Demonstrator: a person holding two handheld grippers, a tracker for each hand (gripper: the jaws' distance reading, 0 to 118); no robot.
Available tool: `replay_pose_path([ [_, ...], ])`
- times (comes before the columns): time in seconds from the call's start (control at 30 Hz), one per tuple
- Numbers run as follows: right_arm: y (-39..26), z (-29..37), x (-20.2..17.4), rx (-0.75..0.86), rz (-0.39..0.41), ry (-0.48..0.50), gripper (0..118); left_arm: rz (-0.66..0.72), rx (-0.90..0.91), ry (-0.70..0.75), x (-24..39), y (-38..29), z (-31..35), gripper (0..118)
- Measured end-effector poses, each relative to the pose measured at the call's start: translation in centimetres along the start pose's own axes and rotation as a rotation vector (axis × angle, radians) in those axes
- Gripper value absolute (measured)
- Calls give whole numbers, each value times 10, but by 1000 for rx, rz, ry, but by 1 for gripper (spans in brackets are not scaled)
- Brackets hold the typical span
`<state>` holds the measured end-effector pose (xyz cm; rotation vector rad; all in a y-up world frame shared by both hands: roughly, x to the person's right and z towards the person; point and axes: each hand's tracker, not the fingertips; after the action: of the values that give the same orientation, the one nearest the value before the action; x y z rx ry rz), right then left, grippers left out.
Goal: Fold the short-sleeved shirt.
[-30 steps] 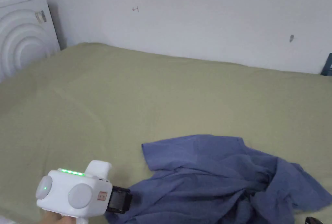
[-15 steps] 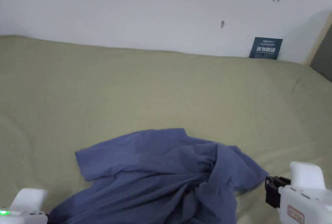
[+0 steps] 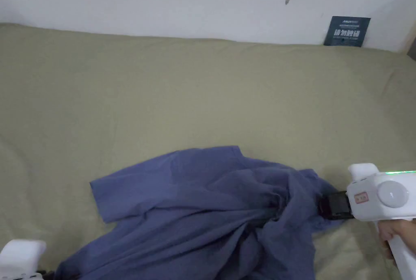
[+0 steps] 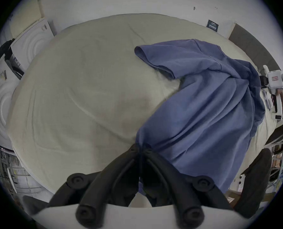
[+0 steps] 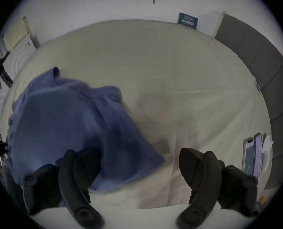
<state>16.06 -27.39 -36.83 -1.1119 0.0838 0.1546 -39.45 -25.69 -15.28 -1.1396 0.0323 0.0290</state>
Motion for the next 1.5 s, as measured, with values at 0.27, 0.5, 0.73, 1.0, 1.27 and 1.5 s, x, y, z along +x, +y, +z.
replay_pose_path([
  [0.27, -10, 64, -11, 137, 37, 61, 4, 38, 53, 12, -10, 4, 29, 2],
  [0.5, -7, 198, 16, 374, -7, 61, 4, 74, 271, 124, -52, 36, 138, 2],
  [0.73, 5, 307, 21, 540, 5, 23, 4, 120, 453, 218, -87, 85, 244, 2],
  [1.0, 42, 375, 28, 661, -45, -7, 4, 133, 583, 274, -83, 145, 312, 2],
  [1.27, 113, 387, 35, 720, -95, -59, 4, 141, 665, 348, -64, 229, 331, 2],
  [1.5, 174, 361, 37, 744, -129, -97, 4, 188, 687, 358, -61, 294, 308, 2],
])
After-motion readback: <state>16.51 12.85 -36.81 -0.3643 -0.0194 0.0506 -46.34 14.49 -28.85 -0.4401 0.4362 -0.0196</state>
